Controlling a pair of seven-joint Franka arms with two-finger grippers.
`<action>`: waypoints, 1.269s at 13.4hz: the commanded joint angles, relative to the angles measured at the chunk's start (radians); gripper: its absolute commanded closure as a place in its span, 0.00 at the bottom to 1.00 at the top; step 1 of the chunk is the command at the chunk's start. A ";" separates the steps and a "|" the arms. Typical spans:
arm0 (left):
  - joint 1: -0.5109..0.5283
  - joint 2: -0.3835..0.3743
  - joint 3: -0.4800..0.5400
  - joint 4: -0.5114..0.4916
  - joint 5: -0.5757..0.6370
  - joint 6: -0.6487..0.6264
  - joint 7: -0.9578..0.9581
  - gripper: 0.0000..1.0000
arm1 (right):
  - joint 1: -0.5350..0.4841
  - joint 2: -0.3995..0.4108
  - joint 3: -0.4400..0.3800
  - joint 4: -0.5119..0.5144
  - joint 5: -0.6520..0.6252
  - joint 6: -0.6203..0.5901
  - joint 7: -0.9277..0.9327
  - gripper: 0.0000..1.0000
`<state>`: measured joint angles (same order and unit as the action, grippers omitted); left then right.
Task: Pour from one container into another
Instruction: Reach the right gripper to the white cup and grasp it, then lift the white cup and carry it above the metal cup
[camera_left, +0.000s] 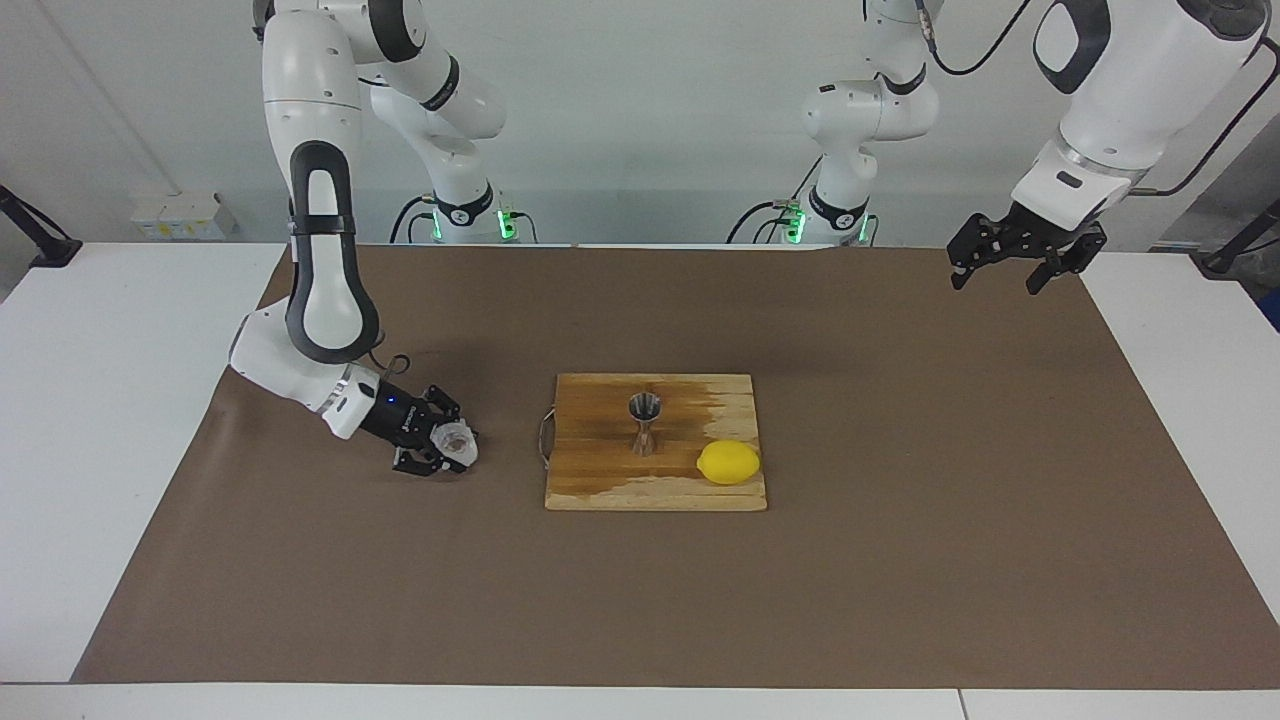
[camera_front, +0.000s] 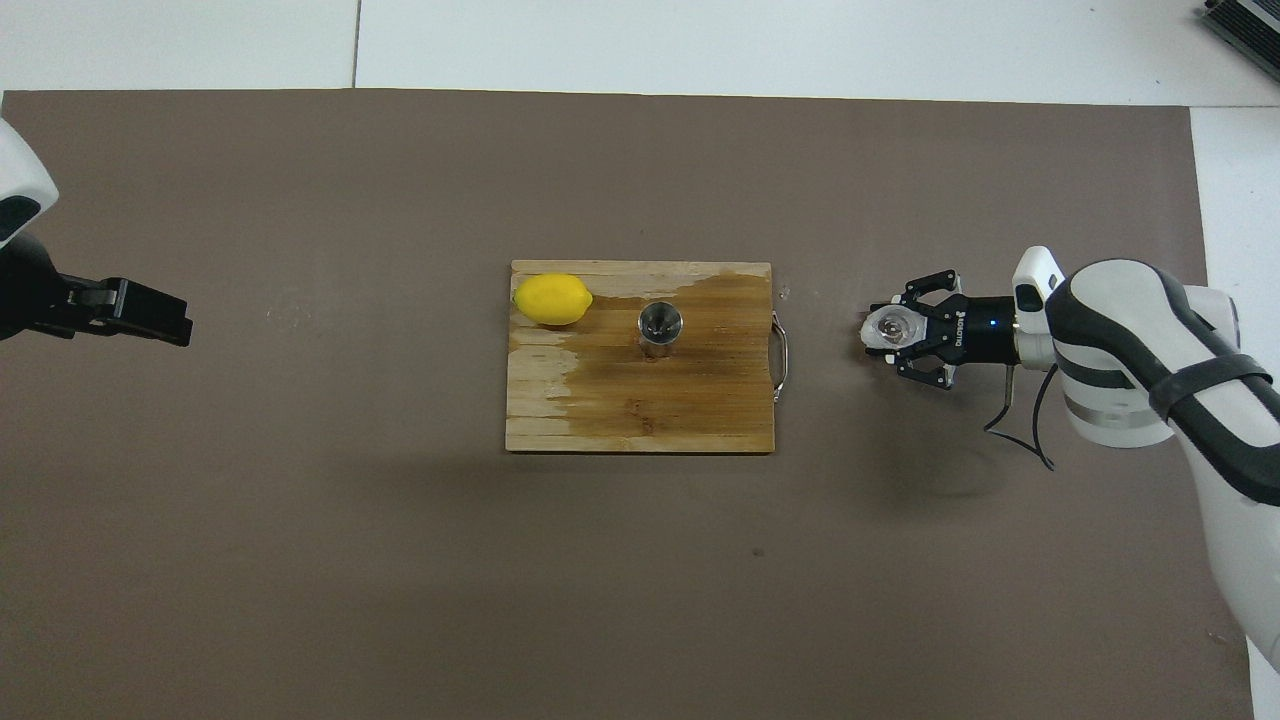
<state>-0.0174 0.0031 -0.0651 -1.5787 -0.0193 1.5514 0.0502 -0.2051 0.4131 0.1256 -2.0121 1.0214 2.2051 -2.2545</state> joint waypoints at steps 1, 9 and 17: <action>0.010 -0.025 -0.002 -0.026 -0.010 -0.004 0.005 0.00 | 0.004 0.004 0.003 0.012 0.032 0.011 -0.022 0.94; 0.010 -0.025 -0.002 -0.026 -0.008 -0.004 0.005 0.00 | 0.202 -0.114 0.009 0.075 -0.192 0.102 0.536 0.94; 0.010 -0.025 -0.002 -0.027 -0.008 -0.004 0.005 0.00 | 0.377 -0.188 0.011 0.127 -0.618 0.090 0.955 0.94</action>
<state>-0.0174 0.0031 -0.0651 -1.5787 -0.0193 1.5514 0.0502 0.1528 0.2428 0.1363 -1.8854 0.4667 2.3023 -1.3627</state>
